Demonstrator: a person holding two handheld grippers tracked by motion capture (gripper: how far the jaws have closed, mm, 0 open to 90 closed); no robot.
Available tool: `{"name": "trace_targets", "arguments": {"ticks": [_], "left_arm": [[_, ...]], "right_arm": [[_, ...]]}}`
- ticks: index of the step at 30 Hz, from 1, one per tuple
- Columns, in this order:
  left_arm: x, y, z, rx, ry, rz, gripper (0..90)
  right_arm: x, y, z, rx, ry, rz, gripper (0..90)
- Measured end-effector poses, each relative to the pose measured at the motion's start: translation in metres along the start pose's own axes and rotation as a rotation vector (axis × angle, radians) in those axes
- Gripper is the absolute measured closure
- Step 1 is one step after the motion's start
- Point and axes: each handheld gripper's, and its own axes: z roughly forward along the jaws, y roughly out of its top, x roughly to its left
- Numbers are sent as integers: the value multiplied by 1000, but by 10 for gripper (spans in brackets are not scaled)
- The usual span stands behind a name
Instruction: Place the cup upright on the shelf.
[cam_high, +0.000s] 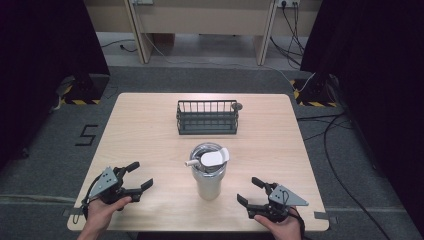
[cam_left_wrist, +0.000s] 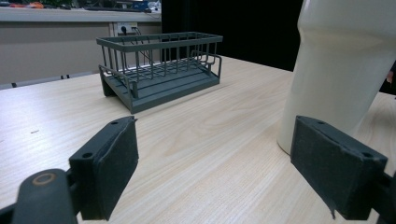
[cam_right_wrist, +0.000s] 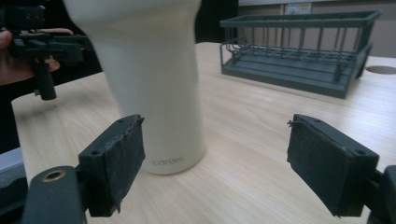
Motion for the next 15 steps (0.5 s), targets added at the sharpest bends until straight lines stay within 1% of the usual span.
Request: {"name": "trace_targets", "arguments": {"ticks": [1,2,6,8,9,10,12,15], "left_arm": [[0,0,0,0,0,0,147],[-1,0,1,3,-4,1,147],[-3,-1,3,7,-10,-2,147],[-4,-2,4,10,-12,-10,147],[-4,-2,4,10,-12,-10,147],[-5,-2,4,10,-13,-8,147],[-6,-1,4,7,-13,-9,147],[-6,-2,5,8,-15,-11,146]], "right_arm": [[0,0,0,0,0,0,183],[5,2,3,-11,12,-7,168],[10,4,7,-25,20,-16,157],[15,5,14,-15,36,-18,156],[15,5,14,-15,36,-18,156],[18,6,19,-10,43,-25,155],[19,6,21,-13,47,-25,155],[23,9,30,-4,67,-28,154]]}}
